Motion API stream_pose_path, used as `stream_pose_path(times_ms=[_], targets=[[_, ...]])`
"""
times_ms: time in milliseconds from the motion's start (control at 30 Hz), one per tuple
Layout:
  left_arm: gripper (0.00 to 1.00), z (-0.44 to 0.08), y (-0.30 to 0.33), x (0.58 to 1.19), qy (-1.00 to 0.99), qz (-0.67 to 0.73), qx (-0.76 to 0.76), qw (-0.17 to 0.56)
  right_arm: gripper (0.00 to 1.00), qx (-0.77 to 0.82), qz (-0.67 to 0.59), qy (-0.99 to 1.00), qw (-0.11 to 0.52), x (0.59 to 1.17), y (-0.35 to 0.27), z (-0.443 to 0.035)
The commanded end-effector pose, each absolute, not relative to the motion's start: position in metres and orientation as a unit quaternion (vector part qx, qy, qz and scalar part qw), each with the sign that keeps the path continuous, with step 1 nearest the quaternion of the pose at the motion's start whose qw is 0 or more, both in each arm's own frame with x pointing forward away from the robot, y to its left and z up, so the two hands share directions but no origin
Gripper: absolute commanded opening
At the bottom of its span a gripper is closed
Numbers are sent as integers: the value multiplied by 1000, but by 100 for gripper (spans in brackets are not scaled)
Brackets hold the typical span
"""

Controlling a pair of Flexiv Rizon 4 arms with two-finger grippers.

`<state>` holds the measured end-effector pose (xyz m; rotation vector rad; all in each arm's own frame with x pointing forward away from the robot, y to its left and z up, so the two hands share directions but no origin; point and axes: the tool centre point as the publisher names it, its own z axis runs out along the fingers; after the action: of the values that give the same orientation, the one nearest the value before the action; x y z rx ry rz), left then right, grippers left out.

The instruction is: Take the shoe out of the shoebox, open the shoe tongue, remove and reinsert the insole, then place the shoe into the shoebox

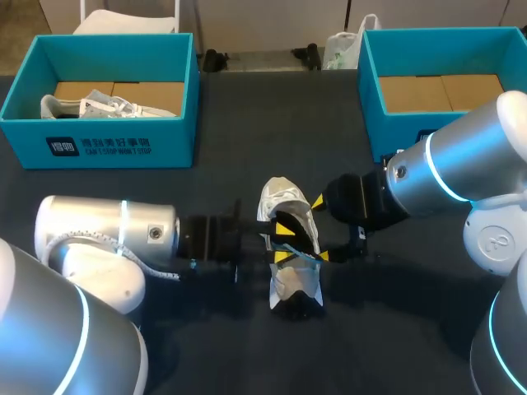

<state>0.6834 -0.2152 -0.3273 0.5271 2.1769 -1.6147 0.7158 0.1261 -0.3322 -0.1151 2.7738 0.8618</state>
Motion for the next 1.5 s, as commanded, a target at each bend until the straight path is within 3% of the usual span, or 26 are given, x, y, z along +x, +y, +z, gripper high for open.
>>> stream_pose_path(times_ms=[33, 100, 133, 700, 733, 767, 800, 967, 1133, 1233, 1300, 1500], targets=[[22, -325, -210, 677, 773, -575, 190, 189, 100, -38, 294, 948, 119, 715, 127, -333], [2, -329, -212, 677, 774, -575, 191, 185, 100, -38, 294, 948, 119, 715, 127, -333], [0, -330, -213, 677, 774, -575, 191, 184, 100, -38, 294, 948, 119, 715, 127, -333], [0, -361, -208, 688, 795, -549, 186, 180, 100, -38, 294, 948, 119, 715, 127, -333], [1, -358, -208, 687, 791, -554, 187, 180, 100, -38, 294, 948, 119, 715, 127, -333], [20, -354, -208, 685, 788, -559, 186, 180, 100, -38, 294, 948, 119, 715, 127, -333], [26, -351, -209, 683, 785, -563, 187, 182, 100, -38, 294, 948, 119, 715, 127, -333], [37, -339, -211, 674, 773, -577, 193, 179, 100, -38, 294, 948, 119, 715, 127, -333], [37, -335, -219, 667, 769, -581, 205, 171, 100, -38, 294, 948, 119, 715, 127, -333], [27, -338, -223, 667, 770, -577, 213, 168, 100, -38, 294, 948, 119, 715, 127, -333], [0, -343, -225, 669, 773, -573, 216, 166, 100, -38, 294, 948, 119, 715, 127, -333], [0, -355, -222, 679, 782, -558, 221, 168, 100, -38, 294, 948, 119, 715, 127, -333]])
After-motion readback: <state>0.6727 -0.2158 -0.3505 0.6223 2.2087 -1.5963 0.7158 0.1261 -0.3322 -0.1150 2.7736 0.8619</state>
